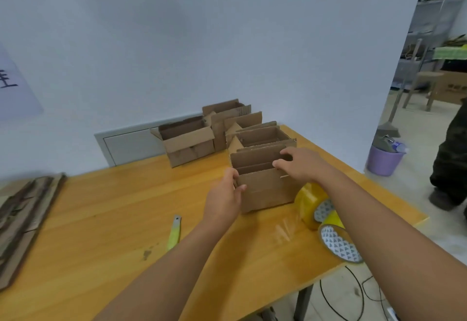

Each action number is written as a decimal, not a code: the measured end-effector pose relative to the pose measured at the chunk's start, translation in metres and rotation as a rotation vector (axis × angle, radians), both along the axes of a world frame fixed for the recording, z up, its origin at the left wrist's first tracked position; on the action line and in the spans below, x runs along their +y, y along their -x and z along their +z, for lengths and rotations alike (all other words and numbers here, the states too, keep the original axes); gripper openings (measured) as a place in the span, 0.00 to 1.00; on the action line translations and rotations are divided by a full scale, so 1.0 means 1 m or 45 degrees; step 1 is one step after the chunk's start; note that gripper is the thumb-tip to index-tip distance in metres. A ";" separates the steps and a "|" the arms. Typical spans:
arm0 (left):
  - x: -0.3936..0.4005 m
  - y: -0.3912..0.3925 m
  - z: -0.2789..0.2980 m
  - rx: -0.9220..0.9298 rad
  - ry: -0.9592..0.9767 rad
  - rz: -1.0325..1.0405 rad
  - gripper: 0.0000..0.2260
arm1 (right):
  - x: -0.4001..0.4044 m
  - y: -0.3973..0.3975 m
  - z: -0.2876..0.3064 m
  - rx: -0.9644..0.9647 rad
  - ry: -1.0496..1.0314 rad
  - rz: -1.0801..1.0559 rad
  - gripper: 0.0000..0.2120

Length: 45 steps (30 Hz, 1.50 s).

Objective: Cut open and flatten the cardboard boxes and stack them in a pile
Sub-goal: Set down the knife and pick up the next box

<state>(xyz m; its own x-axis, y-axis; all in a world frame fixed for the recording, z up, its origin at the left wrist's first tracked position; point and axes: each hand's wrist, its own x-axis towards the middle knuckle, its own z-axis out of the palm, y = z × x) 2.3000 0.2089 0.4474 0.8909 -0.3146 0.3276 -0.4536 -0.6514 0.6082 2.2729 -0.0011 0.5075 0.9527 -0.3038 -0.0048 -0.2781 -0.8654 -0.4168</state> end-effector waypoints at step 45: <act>0.340 -0.010 -0.001 0.404 0.947 0.710 0.21 | 0.303 -0.070 -0.052 -0.117 -1.020 0.343 0.15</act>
